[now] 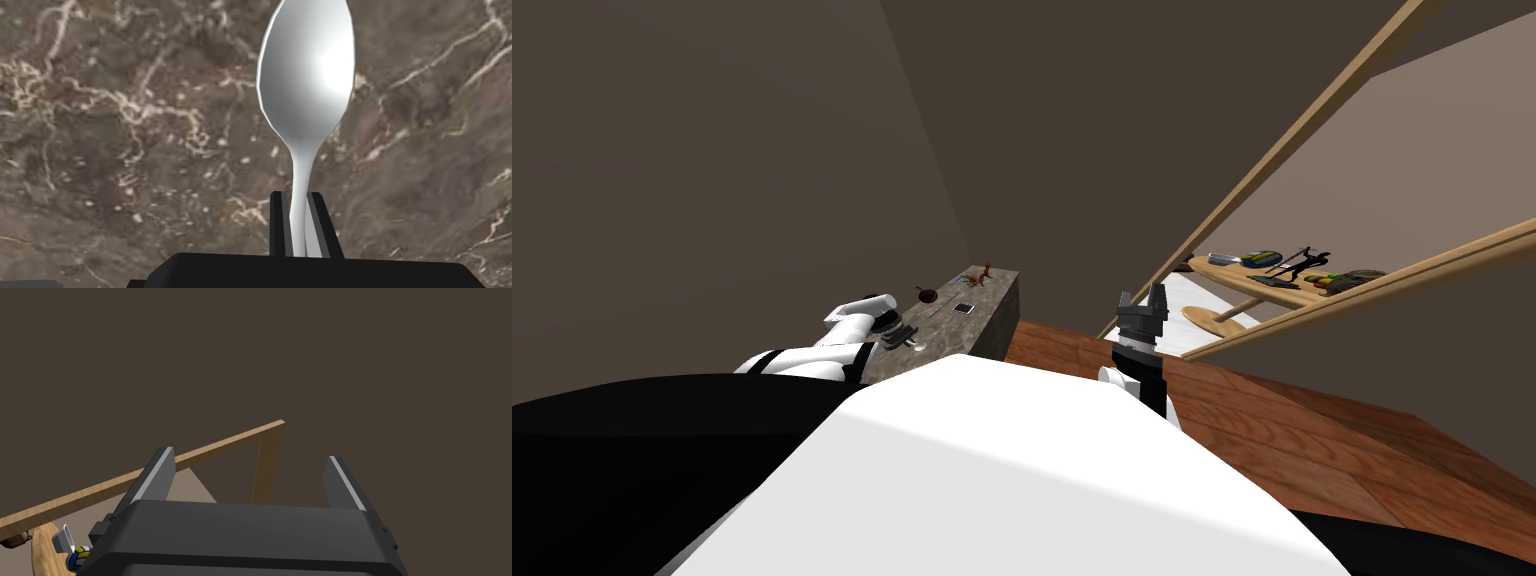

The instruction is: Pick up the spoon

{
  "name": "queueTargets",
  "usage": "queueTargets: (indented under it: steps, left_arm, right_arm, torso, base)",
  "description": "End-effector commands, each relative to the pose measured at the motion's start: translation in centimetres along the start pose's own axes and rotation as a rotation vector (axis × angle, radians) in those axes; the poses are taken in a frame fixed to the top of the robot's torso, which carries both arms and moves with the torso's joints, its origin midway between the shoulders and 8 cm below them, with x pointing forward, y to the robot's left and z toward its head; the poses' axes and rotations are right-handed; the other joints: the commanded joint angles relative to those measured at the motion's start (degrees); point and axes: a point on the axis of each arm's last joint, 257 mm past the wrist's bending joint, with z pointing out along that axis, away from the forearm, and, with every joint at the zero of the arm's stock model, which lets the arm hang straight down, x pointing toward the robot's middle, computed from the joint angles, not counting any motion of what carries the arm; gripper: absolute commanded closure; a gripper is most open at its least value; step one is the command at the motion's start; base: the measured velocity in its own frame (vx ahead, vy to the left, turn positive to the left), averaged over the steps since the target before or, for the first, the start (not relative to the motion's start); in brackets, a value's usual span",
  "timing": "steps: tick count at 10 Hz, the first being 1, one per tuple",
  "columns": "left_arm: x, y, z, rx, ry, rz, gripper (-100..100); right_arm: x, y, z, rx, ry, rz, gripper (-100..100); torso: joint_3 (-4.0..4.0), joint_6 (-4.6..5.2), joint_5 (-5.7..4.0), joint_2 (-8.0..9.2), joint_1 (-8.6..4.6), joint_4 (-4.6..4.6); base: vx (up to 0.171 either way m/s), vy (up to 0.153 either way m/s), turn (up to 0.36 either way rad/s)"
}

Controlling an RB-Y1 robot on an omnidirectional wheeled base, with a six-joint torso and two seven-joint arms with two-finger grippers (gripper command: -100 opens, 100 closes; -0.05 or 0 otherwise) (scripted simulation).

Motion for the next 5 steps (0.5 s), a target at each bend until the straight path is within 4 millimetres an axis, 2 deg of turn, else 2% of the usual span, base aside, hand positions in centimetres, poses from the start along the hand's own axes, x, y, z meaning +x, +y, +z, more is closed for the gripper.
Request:
queueTargets:
  steps: [1, 4, 5]
  left_arm:
    - [0.0, 0.2, 0.0, 0.004, 0.005, -0.003, 100]
    - [-0.4, 1.8, 0.1, -0.009, 0.011, -0.018, 100]
    - [-0.3, 1.7, 0.1, -0.003, 0.015, -0.018, 100]
  right_arm:
    - [0.0, 0.0, 0.0, 0.000, 0.000, 0.000, 0]
    - [0.0, 0.0, 0.0, 0.000, 0.000, 0.000, 0]
    - [0.0, 0.0, 0.0, 0.000, 0.000, 0.000, 0]
  torso:
    - [0.00, 0.00, 0.00, 0.00, 0.00, 0.00]
    - [0.01, 0.02, 0.02, 0.04, 0.01, 0.00]
    - [-0.02, 0.05, 0.01, -0.04, 0.03, -0.01]
  base:
    - [0.035, 0.005, -0.033]
    - [0.031, 0.010, -0.051]
    - [0.035, 0.006, -0.027]
